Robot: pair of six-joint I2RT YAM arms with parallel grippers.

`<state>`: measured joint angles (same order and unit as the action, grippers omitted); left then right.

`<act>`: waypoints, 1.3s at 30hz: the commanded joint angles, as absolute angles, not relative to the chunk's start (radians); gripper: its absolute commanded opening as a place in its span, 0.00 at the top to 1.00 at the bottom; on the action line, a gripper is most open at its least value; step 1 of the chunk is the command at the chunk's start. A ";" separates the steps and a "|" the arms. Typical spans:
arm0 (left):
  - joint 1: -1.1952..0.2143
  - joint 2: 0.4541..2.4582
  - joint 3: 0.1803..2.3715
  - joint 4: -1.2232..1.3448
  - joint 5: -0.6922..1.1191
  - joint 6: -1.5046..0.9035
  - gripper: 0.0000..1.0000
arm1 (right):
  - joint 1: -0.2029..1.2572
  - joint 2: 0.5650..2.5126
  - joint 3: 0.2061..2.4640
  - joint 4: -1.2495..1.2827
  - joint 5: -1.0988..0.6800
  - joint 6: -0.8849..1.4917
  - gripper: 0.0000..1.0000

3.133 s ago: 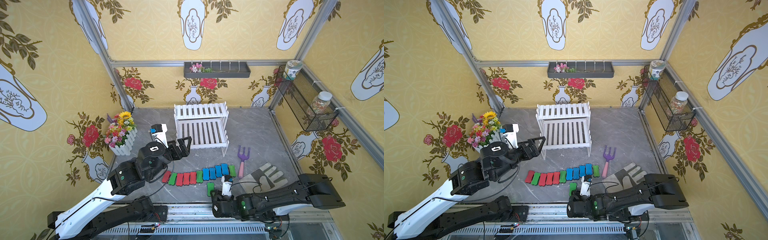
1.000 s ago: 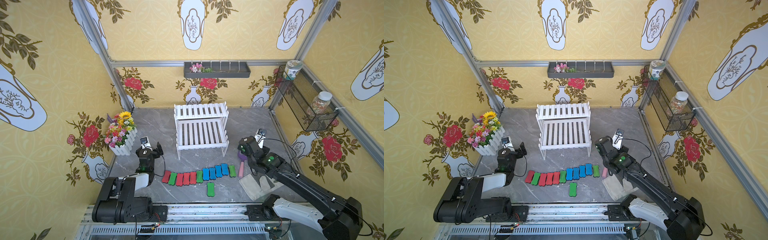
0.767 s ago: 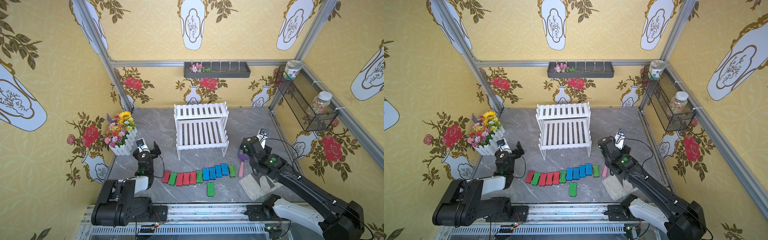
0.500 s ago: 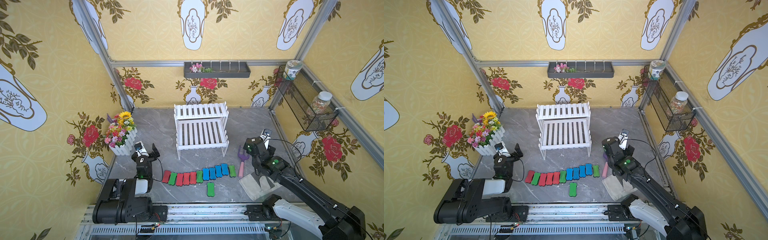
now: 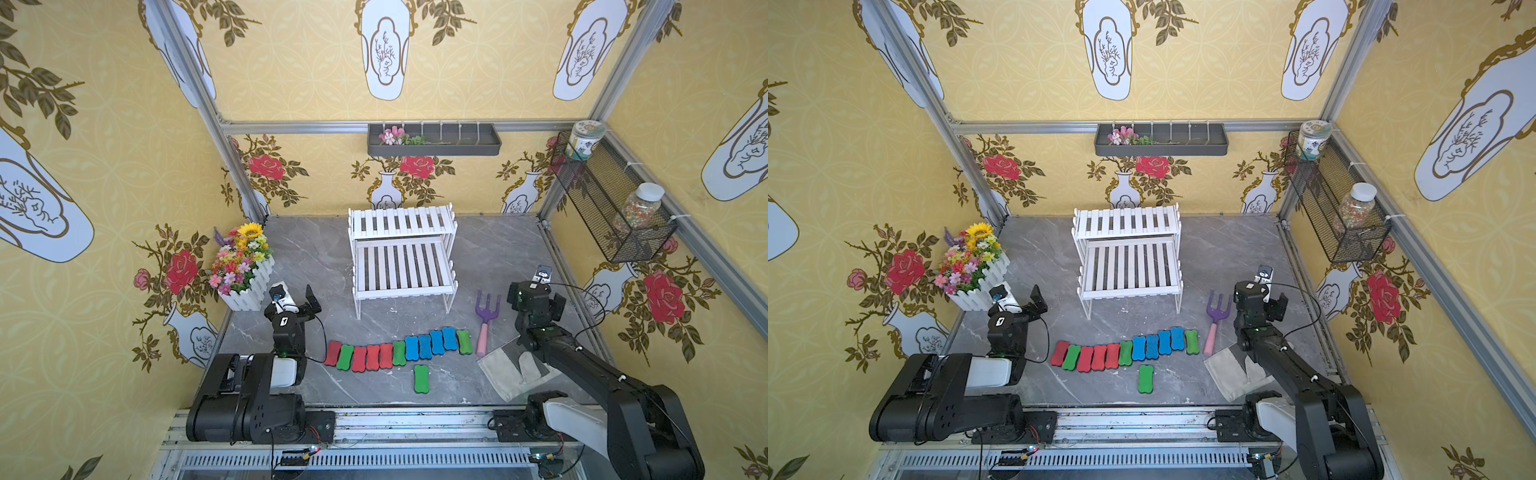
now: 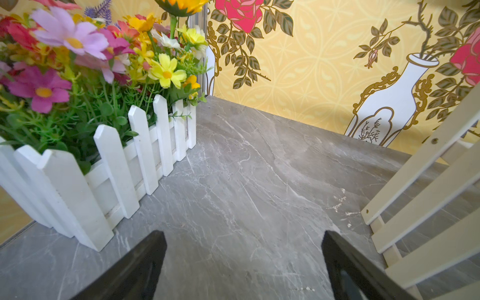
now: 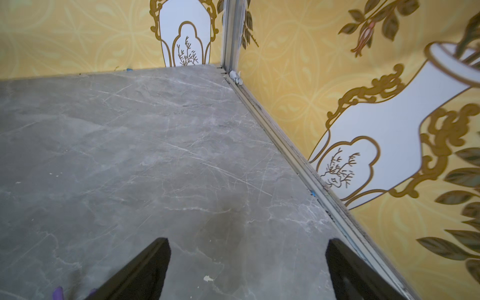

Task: Remove the whiteboard erasers from the shelf
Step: Reset both arms

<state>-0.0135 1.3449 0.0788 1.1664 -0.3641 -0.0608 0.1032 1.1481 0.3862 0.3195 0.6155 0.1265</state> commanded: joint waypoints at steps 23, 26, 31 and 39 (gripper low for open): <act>-0.014 1.351 0.083 1.195 -0.367 -0.065 0.01 | 0.042 1.451 0.224 0.947 0.260 0.065 0.03; -0.014 1.350 0.083 1.193 -0.368 -0.065 0.00 | 0.037 1.440 0.226 0.925 0.254 0.076 0.03; -0.015 1.345 0.081 1.193 -0.367 -0.065 0.01 | 0.039 1.433 0.218 0.933 0.258 0.075 0.03; -0.014 1.336 0.073 1.199 -0.367 -0.063 0.01 | 0.048 1.433 0.221 0.925 0.272 0.072 0.03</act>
<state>-0.0135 1.3361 0.0799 1.1667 -0.3702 -0.0635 0.0483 1.4303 0.2195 0.8829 0.2646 0.0746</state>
